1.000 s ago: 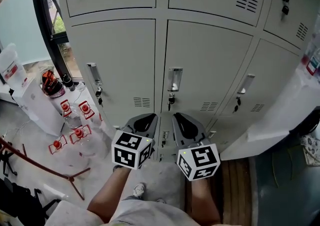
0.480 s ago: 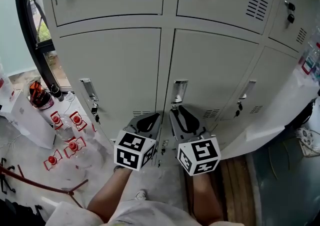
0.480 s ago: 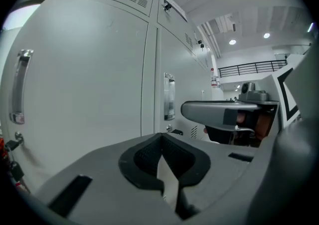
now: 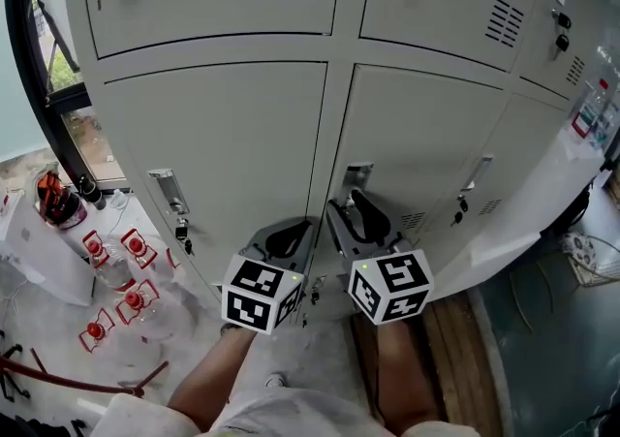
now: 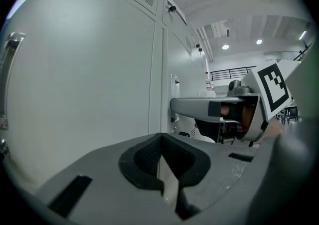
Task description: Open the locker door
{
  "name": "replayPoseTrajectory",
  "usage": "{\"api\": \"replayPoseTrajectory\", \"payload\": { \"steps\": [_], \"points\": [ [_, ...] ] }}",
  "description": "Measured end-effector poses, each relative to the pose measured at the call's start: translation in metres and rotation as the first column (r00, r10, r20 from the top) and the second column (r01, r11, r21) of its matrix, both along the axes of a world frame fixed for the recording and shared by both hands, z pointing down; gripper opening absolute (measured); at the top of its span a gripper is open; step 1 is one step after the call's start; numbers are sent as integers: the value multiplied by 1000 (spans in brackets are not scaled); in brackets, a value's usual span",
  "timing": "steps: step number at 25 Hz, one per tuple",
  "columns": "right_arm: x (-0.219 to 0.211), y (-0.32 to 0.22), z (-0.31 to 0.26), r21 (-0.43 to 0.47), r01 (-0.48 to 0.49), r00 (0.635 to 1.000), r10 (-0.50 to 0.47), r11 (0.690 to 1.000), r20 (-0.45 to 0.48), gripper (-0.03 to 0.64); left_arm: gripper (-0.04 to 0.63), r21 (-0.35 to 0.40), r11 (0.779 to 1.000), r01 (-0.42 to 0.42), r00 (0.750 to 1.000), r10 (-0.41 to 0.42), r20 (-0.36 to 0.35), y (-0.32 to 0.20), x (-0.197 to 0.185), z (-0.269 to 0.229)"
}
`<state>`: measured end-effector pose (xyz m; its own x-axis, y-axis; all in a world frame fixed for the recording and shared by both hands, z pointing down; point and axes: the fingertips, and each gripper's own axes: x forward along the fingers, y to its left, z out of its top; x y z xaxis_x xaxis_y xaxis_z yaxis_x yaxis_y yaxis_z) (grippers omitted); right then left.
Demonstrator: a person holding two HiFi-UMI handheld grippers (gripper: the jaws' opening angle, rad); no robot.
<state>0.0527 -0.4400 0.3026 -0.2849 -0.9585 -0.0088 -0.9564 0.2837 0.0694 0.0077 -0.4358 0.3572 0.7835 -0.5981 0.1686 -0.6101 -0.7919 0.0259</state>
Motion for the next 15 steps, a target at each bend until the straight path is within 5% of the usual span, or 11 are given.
{"api": "replayPoseTrajectory", "payload": {
  "steps": [15],
  "points": [
    [-10,-15,0,-16,-54,996,55,998,71,160,6,8,990,-144,990,144,0,10,-5,1]
  ]
}}
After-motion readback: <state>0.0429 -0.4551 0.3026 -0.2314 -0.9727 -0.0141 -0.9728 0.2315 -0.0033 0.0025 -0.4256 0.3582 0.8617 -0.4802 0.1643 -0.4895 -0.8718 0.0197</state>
